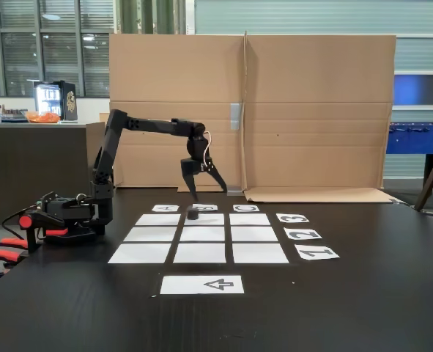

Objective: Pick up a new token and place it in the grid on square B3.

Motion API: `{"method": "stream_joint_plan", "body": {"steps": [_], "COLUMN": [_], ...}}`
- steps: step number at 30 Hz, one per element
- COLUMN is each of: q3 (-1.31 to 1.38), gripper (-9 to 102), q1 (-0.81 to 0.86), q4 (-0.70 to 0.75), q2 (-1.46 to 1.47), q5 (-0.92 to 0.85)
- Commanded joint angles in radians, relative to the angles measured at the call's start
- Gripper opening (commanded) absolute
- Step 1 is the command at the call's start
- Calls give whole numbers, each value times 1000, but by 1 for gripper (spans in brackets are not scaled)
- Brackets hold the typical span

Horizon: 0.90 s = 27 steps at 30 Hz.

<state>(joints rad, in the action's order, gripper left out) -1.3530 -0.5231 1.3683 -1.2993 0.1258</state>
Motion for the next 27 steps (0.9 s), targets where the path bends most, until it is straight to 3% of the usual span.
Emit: {"method": "stream_joint_plan", "body": {"steps": [1,11,27], "q3": [49,91,247], "gripper": [52,53,53], "q1": [15,163,729], "q4": [9,17,92], "q2": [-92,-127,-273], "q5": [-8,-44,-291]}}
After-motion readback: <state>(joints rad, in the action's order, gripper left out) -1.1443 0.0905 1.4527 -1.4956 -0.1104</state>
